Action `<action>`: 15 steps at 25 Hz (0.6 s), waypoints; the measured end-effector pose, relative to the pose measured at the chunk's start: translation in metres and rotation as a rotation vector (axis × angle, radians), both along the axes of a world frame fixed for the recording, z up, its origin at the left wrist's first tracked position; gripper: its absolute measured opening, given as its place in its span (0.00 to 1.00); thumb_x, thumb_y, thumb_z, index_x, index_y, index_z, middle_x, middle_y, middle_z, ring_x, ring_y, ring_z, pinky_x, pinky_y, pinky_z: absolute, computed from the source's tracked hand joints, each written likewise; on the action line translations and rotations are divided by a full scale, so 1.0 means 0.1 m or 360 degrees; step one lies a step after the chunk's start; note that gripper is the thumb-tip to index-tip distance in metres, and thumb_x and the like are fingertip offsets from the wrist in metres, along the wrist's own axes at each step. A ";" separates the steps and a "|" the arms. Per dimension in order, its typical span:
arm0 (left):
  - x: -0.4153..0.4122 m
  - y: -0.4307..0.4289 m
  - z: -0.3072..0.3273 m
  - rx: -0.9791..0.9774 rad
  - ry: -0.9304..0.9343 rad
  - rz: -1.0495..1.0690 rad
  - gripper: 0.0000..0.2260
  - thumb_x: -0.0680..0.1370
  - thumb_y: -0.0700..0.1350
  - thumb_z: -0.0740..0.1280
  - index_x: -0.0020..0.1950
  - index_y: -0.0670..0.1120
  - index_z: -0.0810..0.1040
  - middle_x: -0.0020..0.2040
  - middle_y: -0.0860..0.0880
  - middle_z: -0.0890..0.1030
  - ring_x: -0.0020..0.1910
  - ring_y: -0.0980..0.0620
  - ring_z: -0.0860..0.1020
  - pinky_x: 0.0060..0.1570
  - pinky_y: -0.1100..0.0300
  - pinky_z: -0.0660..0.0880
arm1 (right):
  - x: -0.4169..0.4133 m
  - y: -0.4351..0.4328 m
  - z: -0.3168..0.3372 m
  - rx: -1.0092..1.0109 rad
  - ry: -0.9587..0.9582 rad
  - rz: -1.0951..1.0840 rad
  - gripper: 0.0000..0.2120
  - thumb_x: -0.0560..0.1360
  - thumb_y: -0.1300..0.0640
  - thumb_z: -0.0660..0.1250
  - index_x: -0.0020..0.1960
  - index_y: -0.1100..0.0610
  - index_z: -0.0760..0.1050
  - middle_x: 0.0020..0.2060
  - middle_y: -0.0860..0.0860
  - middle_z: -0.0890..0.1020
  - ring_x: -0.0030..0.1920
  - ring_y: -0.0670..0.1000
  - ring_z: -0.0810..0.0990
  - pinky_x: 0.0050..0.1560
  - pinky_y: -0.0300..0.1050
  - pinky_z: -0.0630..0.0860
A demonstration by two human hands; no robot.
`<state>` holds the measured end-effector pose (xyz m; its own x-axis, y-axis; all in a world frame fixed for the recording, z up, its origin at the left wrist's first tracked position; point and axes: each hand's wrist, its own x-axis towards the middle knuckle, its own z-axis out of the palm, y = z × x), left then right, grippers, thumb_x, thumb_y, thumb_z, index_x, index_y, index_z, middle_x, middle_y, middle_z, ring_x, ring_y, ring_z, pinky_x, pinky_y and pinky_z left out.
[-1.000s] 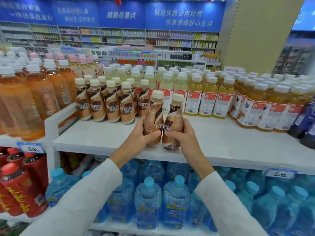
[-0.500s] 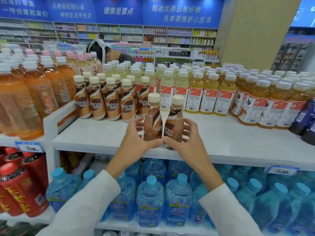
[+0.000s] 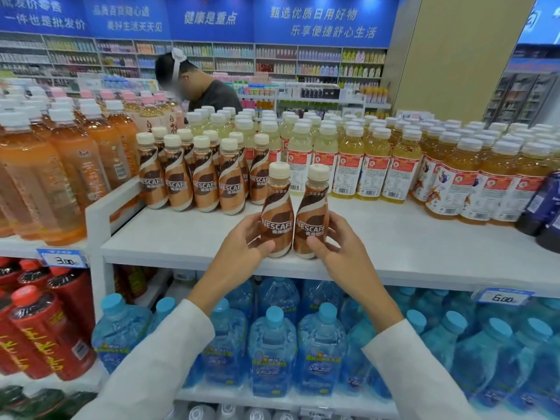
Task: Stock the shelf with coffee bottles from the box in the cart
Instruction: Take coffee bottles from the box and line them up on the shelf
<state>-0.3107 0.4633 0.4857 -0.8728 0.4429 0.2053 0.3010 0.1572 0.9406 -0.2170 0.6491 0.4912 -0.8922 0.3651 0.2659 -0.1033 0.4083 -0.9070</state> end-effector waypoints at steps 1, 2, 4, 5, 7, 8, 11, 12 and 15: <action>0.03 0.02 -0.02 0.0005 0.0025 0.0016 0.27 0.74 0.41 0.76 0.70 0.53 0.72 0.65 0.56 0.79 0.65 0.57 0.77 0.69 0.53 0.73 | 0.01 -0.03 -0.02 -0.0044 0.0014 -0.0009 0.36 0.75 0.53 0.76 0.77 0.48 0.62 0.64 0.37 0.73 0.61 0.35 0.74 0.62 0.37 0.74; 0.06 0.04 -0.04 0.0018 0.0055 0.0064 0.29 0.72 0.45 0.79 0.70 0.55 0.72 0.65 0.56 0.78 0.64 0.58 0.77 0.66 0.56 0.75 | 0.01 -0.06 -0.03 -0.0063 0.0029 -0.0049 0.40 0.72 0.51 0.78 0.77 0.47 0.61 0.64 0.36 0.73 0.60 0.34 0.74 0.60 0.35 0.74; 0.12 0.10 -0.04 0.0021 0.0139 0.0226 0.32 0.68 0.52 0.81 0.68 0.55 0.71 0.63 0.57 0.77 0.60 0.59 0.78 0.58 0.63 0.76 | -0.01 -0.09 -0.06 -0.0038 0.0068 -0.0147 0.37 0.70 0.51 0.80 0.73 0.47 0.66 0.60 0.38 0.77 0.58 0.36 0.77 0.60 0.40 0.78; 0.15 0.12 -0.03 0.0016 0.0172 0.0304 0.31 0.68 0.52 0.81 0.66 0.56 0.71 0.61 0.57 0.77 0.56 0.60 0.78 0.53 0.68 0.75 | -0.02 -0.09 -0.07 -0.0028 0.0078 -0.0169 0.32 0.70 0.51 0.79 0.69 0.46 0.69 0.58 0.37 0.78 0.57 0.37 0.78 0.62 0.43 0.79; 0.19 0.15 -0.03 0.0024 0.0220 0.0395 0.29 0.68 0.51 0.81 0.63 0.56 0.70 0.58 0.57 0.78 0.53 0.62 0.78 0.47 0.71 0.74 | -0.02 -0.12 -0.07 -0.0015 0.0075 -0.0151 0.27 0.72 0.52 0.78 0.67 0.44 0.70 0.57 0.35 0.79 0.57 0.36 0.78 0.64 0.44 0.78; 0.20 0.16 -0.04 0.0036 0.0232 0.0421 0.29 0.68 0.51 0.81 0.63 0.56 0.70 0.57 0.57 0.79 0.53 0.61 0.79 0.48 0.70 0.74 | -0.02 -0.13 -0.07 -0.0018 0.0078 -0.0143 0.29 0.72 0.51 0.78 0.68 0.45 0.70 0.58 0.36 0.79 0.58 0.36 0.78 0.65 0.43 0.77; 0.20 0.15 -0.09 0.0018 0.0259 0.0473 0.27 0.69 0.52 0.81 0.61 0.56 0.70 0.57 0.56 0.80 0.55 0.59 0.79 0.52 0.68 0.75 | -0.01 -0.14 -0.05 -0.0011 0.0119 -0.0287 0.32 0.70 0.50 0.80 0.70 0.47 0.70 0.60 0.40 0.78 0.58 0.38 0.78 0.60 0.39 0.77; 0.19 0.13 -0.09 0.0009 0.0264 0.0489 0.26 0.69 0.52 0.80 0.62 0.57 0.71 0.57 0.57 0.80 0.55 0.59 0.79 0.52 0.69 0.74 | -0.02 -0.16 -0.04 0.0019 0.0125 -0.0338 0.28 0.70 0.50 0.80 0.66 0.46 0.72 0.58 0.41 0.79 0.56 0.38 0.78 0.58 0.38 0.78; 0.09 -0.03 -0.09 -0.0034 0.0273 0.0563 0.25 0.71 0.51 0.79 0.64 0.55 0.73 0.57 0.58 0.79 0.56 0.58 0.78 0.54 0.67 0.72 | -0.20 -0.24 0.03 0.0059 0.0094 -0.0315 0.23 0.70 0.53 0.79 0.61 0.44 0.73 0.54 0.41 0.80 0.52 0.39 0.79 0.54 0.36 0.76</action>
